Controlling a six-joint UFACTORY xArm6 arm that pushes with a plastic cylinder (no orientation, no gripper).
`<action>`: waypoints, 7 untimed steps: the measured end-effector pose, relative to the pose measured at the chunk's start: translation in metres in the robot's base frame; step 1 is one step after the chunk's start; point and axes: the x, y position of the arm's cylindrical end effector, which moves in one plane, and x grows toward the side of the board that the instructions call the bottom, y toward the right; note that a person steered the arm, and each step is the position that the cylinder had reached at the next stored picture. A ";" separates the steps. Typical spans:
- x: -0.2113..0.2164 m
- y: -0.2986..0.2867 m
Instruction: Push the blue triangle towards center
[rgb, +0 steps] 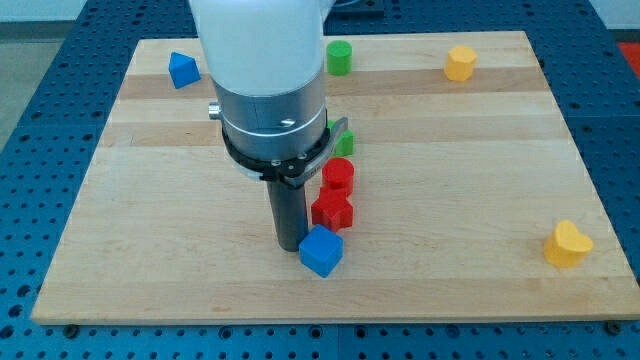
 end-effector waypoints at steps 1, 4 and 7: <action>0.000 0.009; -0.002 -0.007; -0.069 -0.145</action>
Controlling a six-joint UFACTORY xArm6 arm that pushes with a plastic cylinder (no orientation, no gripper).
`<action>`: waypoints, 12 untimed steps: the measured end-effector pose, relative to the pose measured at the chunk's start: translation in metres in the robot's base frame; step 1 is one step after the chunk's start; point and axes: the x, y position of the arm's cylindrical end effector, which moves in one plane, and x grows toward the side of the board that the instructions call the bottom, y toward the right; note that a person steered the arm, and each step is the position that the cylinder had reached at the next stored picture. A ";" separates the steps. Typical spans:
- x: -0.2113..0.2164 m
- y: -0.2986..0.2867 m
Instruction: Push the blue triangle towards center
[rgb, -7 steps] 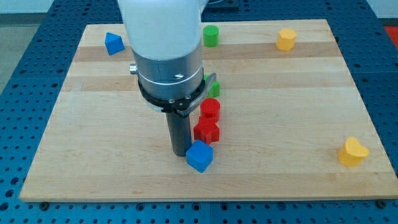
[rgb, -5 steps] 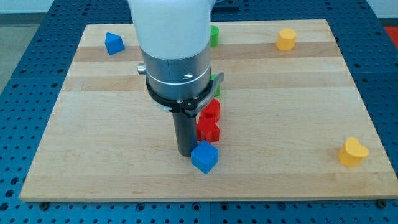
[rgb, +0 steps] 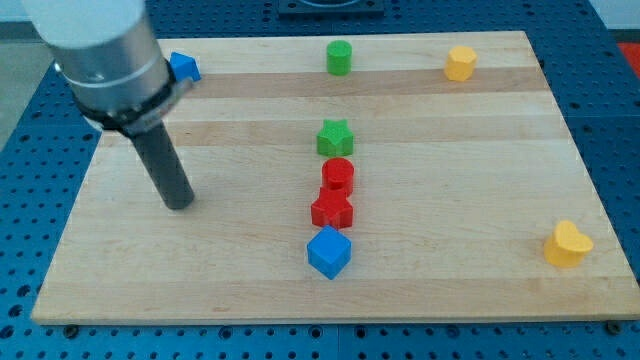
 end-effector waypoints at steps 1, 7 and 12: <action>-0.060 -0.036; -0.215 -0.033; -0.166 -0.036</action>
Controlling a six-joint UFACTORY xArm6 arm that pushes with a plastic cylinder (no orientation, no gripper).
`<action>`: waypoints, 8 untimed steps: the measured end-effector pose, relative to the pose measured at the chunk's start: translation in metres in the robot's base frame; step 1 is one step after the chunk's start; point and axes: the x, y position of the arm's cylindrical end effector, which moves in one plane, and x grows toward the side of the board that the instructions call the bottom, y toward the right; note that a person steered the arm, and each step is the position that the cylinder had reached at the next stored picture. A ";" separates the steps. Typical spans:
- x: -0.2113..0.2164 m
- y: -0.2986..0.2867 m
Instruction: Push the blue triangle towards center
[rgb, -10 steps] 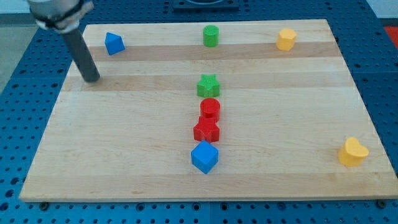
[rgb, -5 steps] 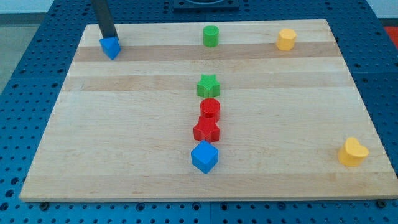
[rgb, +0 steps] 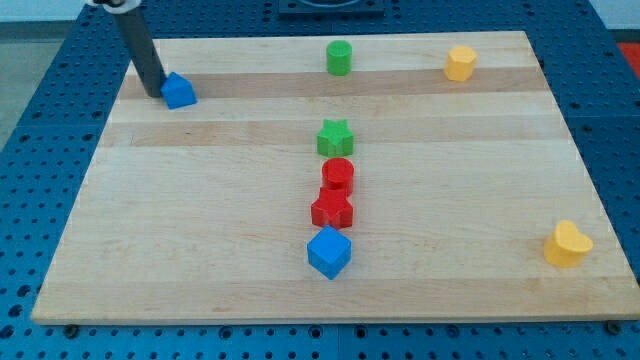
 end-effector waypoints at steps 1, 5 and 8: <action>0.001 0.065; -0.014 0.105; 0.030 0.152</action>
